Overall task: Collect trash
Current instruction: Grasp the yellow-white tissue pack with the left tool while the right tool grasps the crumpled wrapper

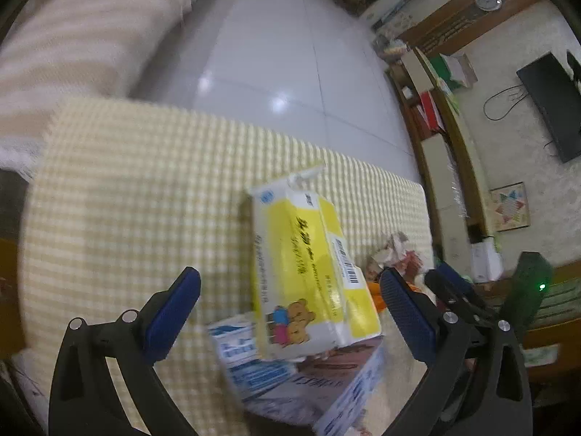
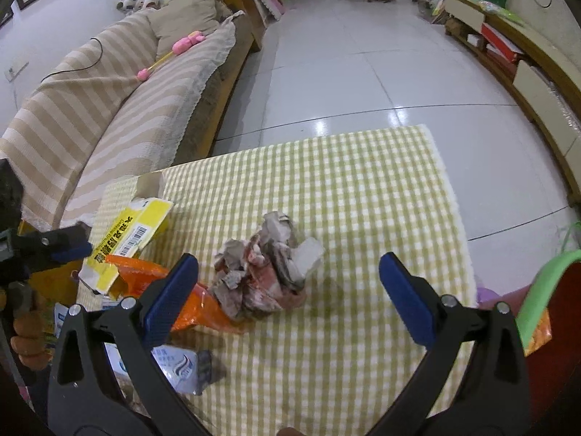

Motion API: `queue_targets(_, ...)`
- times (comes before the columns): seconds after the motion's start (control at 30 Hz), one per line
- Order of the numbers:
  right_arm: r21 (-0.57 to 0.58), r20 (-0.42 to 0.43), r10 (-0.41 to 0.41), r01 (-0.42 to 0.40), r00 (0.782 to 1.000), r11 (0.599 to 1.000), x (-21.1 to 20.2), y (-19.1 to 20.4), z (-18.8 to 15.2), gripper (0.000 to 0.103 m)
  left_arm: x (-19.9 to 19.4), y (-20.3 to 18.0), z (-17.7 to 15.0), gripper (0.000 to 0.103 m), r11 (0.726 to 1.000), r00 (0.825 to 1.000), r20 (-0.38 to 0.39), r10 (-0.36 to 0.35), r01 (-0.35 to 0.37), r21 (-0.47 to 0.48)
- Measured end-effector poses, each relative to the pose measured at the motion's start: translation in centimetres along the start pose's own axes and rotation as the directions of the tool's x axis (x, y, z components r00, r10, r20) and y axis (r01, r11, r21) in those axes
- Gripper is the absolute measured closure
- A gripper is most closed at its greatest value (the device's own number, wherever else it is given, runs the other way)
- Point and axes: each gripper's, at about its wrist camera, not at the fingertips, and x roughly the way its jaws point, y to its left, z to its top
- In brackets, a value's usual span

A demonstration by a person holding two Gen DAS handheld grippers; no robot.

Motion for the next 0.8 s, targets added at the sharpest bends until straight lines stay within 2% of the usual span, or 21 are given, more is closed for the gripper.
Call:
queue_targets(0.1,-0.003,-0.01,0.002,-0.002,1.0,1.0,1.0,0.4,0.2,0.005,1.7,0.5,0.2,0.008,1.0,0.999,-0.048,-0.007,0.006,-0.03)
queue_targets(0.23,0.025,-0.025,0.023,-0.023,0.999,0.999,2.0,0.4,0.3,0.005,2.9,0.7,0.6,0.01,0.997,0.994,-0.094,-0.062,0.058,-0.044)
queue_targets(0.3,0.031,-0.031,0.038,-0.037,0.999,0.999,2.4,0.6,0.3,0.005,3.7,0.4,0.6,0.017,0.998,0.99,-0.127,-0.061,0.059,-0.018)
queue_targets(0.37,0.051,-0.046,0.053,-0.05,0.998,0.997,2.9,0.5,0.4,0.008,4.4,0.3,0.5,0.02,0.997,0.986,-0.151,-0.071,0.07,-0.014)
queue_targets(0.4,0.059,-0.054,0.057,-0.054,0.997,0.997,3.1,0.4,0.4,0.011,4.9,0.4,0.4,0.029,0.996,0.982,-0.165,-0.087,0.085,-0.022)
queue_targets(0.43,0.063,-0.064,0.055,-0.051,0.996,0.997,3.4,0.3,0.3,0.023,5.1,0.5,0.4,0.031,0.994,0.98,-0.169,-0.11,0.105,-0.037)
queue_targets(0.47,0.067,-0.073,0.054,-0.049,0.996,0.997,3.5,0.3,0.2,0.035,5.2,0.5,0.4,0.038,0.992,0.978,-0.165,-0.126,0.119,-0.048)
queue_targets(0.5,0.073,-0.082,0.063,-0.057,0.995,0.996,3.7,0.2,0.1,0.039,5.3,0.4,0.3,0.04,0.991,0.978,-0.161,-0.133,0.126,-0.054)
queue_targets(0.57,0.058,-0.092,0.064,-0.059,0.994,0.997,3.7,0.6,0.0,0.057,5.4,0.3,0.1,0.042,0.99,0.978,-0.157,-0.135,0.129,-0.049)
queue_targets(0.6,0.05,-0.088,0.06,-0.056,0.994,0.997,3.5,0.8,-0.1,0.059,5.5,0.1,0.0,0.052,0.99,0.978,-0.158,-0.136,0.13,-0.045)
queue_targets(0.7,0.039,-0.079,0.053,-0.05,0.995,0.998,2.9,1.1,-0.1,0.075,4.8,0.3,-0.6,0.056,0.993,0.983,-0.143,-0.115,0.112,-0.026)
queue_targets(0.8,0.022,-0.05,0.041,-0.04,0.998,0.999,1.5,1.2,-0.1,0.075,3.2,0.7,-1.1,0.057,0.995,0.989,-0.107,-0.1,0.101,0.006)
